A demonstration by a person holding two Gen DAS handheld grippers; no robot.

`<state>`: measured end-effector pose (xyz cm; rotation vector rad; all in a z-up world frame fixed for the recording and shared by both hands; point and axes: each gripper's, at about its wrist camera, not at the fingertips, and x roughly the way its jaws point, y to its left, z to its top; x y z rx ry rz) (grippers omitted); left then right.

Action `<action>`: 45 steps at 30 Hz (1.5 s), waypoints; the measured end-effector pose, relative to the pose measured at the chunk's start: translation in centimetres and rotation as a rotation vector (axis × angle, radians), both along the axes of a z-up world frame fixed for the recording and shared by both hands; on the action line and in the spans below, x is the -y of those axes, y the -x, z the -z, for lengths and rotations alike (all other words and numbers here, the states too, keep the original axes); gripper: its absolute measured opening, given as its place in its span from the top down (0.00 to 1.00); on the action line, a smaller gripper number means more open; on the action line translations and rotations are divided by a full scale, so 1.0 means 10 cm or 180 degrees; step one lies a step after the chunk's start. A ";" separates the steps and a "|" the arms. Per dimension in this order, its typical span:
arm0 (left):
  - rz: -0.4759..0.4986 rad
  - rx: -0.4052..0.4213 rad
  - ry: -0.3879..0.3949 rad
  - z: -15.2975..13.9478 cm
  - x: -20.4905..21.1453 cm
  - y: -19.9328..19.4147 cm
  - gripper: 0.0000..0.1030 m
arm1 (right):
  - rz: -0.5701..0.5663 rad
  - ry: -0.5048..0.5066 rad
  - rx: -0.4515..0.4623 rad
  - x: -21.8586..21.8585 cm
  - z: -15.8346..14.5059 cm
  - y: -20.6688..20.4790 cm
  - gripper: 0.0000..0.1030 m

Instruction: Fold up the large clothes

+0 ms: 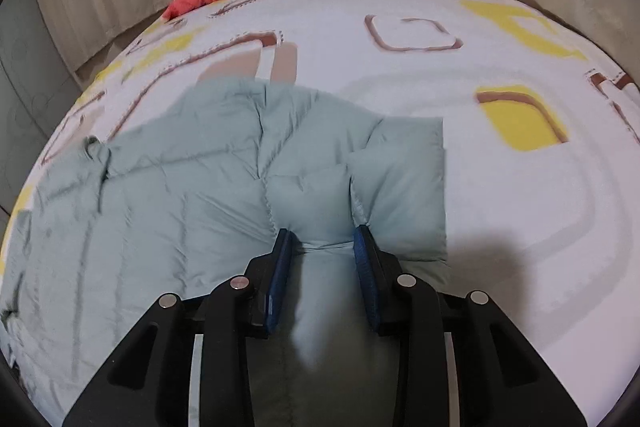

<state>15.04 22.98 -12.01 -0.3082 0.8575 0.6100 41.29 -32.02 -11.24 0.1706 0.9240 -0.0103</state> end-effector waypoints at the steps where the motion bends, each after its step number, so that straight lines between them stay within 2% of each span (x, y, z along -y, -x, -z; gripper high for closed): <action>1: 0.0001 0.0003 -0.0001 0.00 0.00 0.00 0.02 | -0.0008 -0.0001 -0.0003 0.00 -0.02 -0.01 0.68; 4: 0.0001 0.0002 -0.0004 0.00 0.00 0.00 0.02 | 0.0034 -0.0072 0.0024 0.04 -0.16 0.10 0.68; 8: 0.0000 0.0001 -0.0008 0.00 -0.01 0.00 0.02 | 0.0094 -0.0131 0.0178 0.05 -0.29 0.45 0.68; 11: 0.0001 0.0001 -0.0002 0.00 0.00 0.00 0.02 | 0.0068 -0.0062 0.0083 -0.01 -0.14 0.58 0.65; 12: 0.0002 0.0001 -0.0002 0.00 0.00 0.00 0.02 | 0.0030 -0.0022 -0.0007 -0.04 -0.02 0.55 0.63; 14: 0.0001 0.0002 -0.0001 0.00 0.01 0.00 0.02 | -0.0026 0.0001 -0.0010 -0.07 0.05 0.50 0.60; 17: 0.0002 0.0010 0.0003 0.01 0.00 0.00 0.02 | 0.0097 0.0070 0.0002 -0.14 -0.11 0.56 0.60; 19: 0.0003 0.0005 -0.0005 0.01 0.00 0.00 0.02 | 0.0024 0.0063 0.0154 -0.30 -0.28 0.69 0.59; 21: 0.0003 0.0008 0.0003 0.01 0.00 0.00 0.02 | -0.0085 0.0103 0.0244 -0.45 -0.34 0.77 0.47; 23: 0.0003 0.0009 0.0001 0.01 0.01 0.00 0.02 | -0.0206 0.0153 0.0213 -0.62 -0.26 0.78 0.45; 25: 0.0003 0.0009 0.0003 0.01 0.01 0.00 0.02 | -0.0273 0.0193 -0.0027 -0.71 0.00 0.68 0.45; 26: 0.0004 0.0012 0.0008 0.01 0.00 0.00 0.02 | -0.0261 0.0219 -0.0018 -0.71 0.04 0.67 0.45; 30: 0.0003 0.0016 -0.0002 0.01 0.01 0.00 0.02 | -0.0241 0.0167 0.0121 -0.72 -0.13 0.73 0.45; 34: 0.0004 0.0020 0.0008 0.01 0.01 0.00 0.02 | -0.0193 0.0207 0.0105 -0.73 -0.07 0.70 0.45; 36: 0.0004 0.0015 0.0014 0.01 0.02 0.00 0.02 | -0.0155 0.0156 0.0032 -0.71 0.05 0.66 0.41; 39: 0.0005 -0.0013 0.0020 0.01 0.02 0.00 0.02 | -0.0184 0.0133 0.0027 -0.73 0.07 0.63 0.34; 43: 0.0028 0.0034 0.0134 -0.02 -0.04 0.00 0.02 | -0.0203 0.0164 0.0054 -0.78 0.09 0.65 0.32; 44: 0.0029 0.0115 0.0216 -0.04 -0.07 0.04 0.02 | -0.0199 0.0166 0.0061 -0.78 0.10 0.66 0.32; 45: 0.0025 0.0309 0.0391 -0.08 -0.15 0.11 0.02 | -0.0198 0.0167 0.0071 -0.78 0.10 0.65 0.31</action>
